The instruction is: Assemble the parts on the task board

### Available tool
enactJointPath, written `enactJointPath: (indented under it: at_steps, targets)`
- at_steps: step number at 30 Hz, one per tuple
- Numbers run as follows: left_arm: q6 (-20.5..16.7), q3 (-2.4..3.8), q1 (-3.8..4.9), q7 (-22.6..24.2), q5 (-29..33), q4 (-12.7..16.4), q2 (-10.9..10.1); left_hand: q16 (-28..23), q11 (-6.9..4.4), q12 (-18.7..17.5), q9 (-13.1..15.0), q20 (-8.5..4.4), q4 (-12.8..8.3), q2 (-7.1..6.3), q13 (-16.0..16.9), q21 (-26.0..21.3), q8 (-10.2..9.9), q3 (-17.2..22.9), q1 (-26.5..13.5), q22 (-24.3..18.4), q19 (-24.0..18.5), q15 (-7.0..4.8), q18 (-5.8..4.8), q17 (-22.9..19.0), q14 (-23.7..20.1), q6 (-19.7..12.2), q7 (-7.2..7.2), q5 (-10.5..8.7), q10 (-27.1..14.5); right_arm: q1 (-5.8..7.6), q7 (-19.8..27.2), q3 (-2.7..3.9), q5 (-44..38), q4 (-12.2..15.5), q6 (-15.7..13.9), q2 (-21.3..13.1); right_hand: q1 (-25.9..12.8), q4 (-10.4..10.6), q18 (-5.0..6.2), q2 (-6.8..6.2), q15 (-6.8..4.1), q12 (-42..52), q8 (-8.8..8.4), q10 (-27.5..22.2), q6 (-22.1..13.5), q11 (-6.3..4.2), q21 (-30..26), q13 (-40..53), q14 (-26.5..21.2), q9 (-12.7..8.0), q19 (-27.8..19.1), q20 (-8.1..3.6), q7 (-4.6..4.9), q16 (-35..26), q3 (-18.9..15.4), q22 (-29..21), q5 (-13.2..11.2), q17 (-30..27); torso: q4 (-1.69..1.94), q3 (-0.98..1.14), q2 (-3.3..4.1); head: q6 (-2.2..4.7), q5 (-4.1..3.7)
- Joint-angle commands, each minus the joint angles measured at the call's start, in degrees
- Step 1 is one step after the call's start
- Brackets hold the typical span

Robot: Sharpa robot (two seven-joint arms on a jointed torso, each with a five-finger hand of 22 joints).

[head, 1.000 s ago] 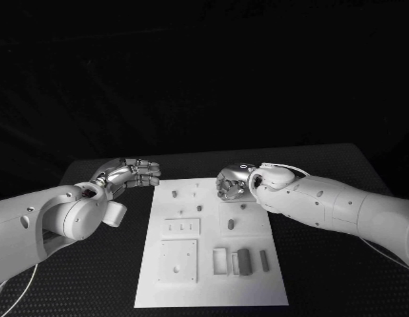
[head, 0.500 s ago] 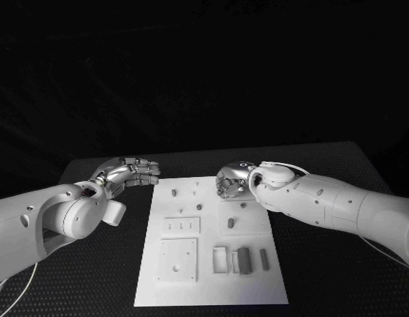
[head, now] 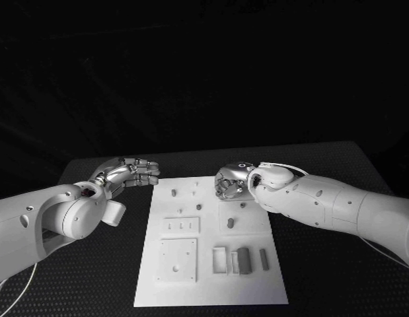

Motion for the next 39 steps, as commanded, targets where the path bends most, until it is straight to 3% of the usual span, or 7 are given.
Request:
enactJointPath:
  at_steps: [1, 12, 18, 27, 35, 39]
  targets:
    - [0.9, 0.06, 0.04, 0.3, 0.4, 0.0, 0.0, -0.4, 0.17, -0.2, -0.1, -0.01, 0.1, 0.0, -0.1, -0.3, -0.3, -0.3, -0.5, -0.1, 0.5, 0.06, 0.28, 0.1, 0.4, 0.2, 1.75, -0.34, -0.2, -0.67, -2.1, -0.39, -1.5, 0.0, 0.2, -0.1, -0.4, 0.1, 0.79, 0.56, -0.43, 0.4, 0.42, 0.1, 1.8, -0.52, 0.3, -0.1, 0.0, 0.1, -0.3, -0.12, 1.12, 0.4, 0.3, 1.3, 0.0, -0.1, 1.7, 0.0, 0.09, 0.09, -0.01]
    - [0.7, 0.06, 0.04, 0.3, 0.8, -0.3, -0.1, -0.4, 0.19, -0.3, -0.1, -0.05, 0.1, 0.02, -0.1, -0.4, -0.3, -0.3, -0.4, -0.1, 0.5, 0.05, 0.23, 0.1, 0.4, 0.2, 1.75, -0.36, -0.2, -0.64, -5.9, -0.34, -2.4, 3.7, -6.2, -1.0, -0.7, 0.1, 0.79, 0.53, -0.65, 0.7, 0.5, 0.6, 2.2, -0.74, 0.7, 0.1, 0.2, 0.4, 0.0, -0.27, 0.91, 0.9, 0.3, 1.3, 0.0, -0.3, 1.74, 0.0, 0.12, 0.47, 0.09]
    - [0.6, 0.06, 0.05, 0.2, 0.8, -0.4, -0.1, -0.5, 0.22, -0.4, -0.2, -0.07, 0.0, 0.0, -0.1, -0.4, -0.4, -0.3, -0.4, -0.1, 0.6, 0.05, 0.2, 0.1, 0.5, 0.1, 1.77, -0.36, -0.3, 0.15, -7.8, 0.22, -3.1, 5.1, -8.2, -0.6, -1.0, 0.2, 0.79, 0.16, -0.73, 0.9, 0.39, 0.9, 2.2, -0.8, 1.0, 0.3, 0.3, 0.5, 0.1, -0.37, 0.86, 1.1, 0.3, 1.3, 0.0, -0.4, 1.72, -0.04, 0.23, 0.75, 0.08]
    - [0.6, 0.06, 0.05, 0.2, 0.8, -0.4, 0.0, -0.5, 0.26, -0.5, -0.3, -0.1, 0.1, 0.0, -0.2, -0.5, -0.5, -0.3, -0.4, -0.2, 0.6, 0.04, 0.15, 0.1, 0.5, 0.0, 1.8, -0.37, -0.4, 0.59, -9.7, 0.58, -4.3, 4.6, -11.3, 1.8, -1.2, 0.3, 0.79, -0.07, -0.77, 0.9, 0.21, 1.1, 2.1, -0.8, 1.2, 0.3, 0.5, 0.5, 0.3, -0.48, 0.87, 1.2, 0.4, 1.2, 0.0, -0.6, 1.81, -0.03, 0.26, 1.08, 0.09]
    - [0.6, 0.07, 0.06, 0.2, 0.8, -0.6, 0.2, -0.6, 0.28, -0.5, -0.3, -0.11, 0.1, -0.01, -0.2, -0.6, -0.5, -0.3, -0.4, -0.2, 0.6, 0.04, 0.12, 0.2, 0.5, 0.0, 1.81, -0.38, -0.4, 1.07, -9.9, 0.67, -4.3, 2.2, -11.8, 4.4, -1.2, 0.3, 0.79, -0.26, -0.76, 0.9, 0.02, 1.2, 1.9, -0.78, 1.3, 0.2, 0.6, 0.5, 0.4, -0.58, 0.91, 1.3, 0.5, 1.2, 0.0, -0.7, 1.92, -0.13, 0.32, 1.25, 0.22]
    - [0.6, 0.08, 0.06, 0.3, 0.8, -0.8, 0.4, -0.6, 0.29, -0.6, -0.3, -0.12, 0.1, 0.0, -0.2, -0.6, -0.5, -0.4, -0.4, -0.2, 0.6, 0.04, 0.11, 0.2, 0.5, 0.0, 1.81, -0.38, -0.4, 1.05, -9.9, 0.68, -4.6, 0.5, -12.0, 6.1, -1.2, 0.3, 0.79, -0.28, -0.75, 0.9, -0.06, 1.3, 1.8, -0.76, 1.3, 0.2, 0.6, 0.5, 0.4, -0.62, 0.93, 1.4, 0.5, 1.2, 0.0, -0.7, 1.89, -0.08, 0.35, 1.25, 0.24]
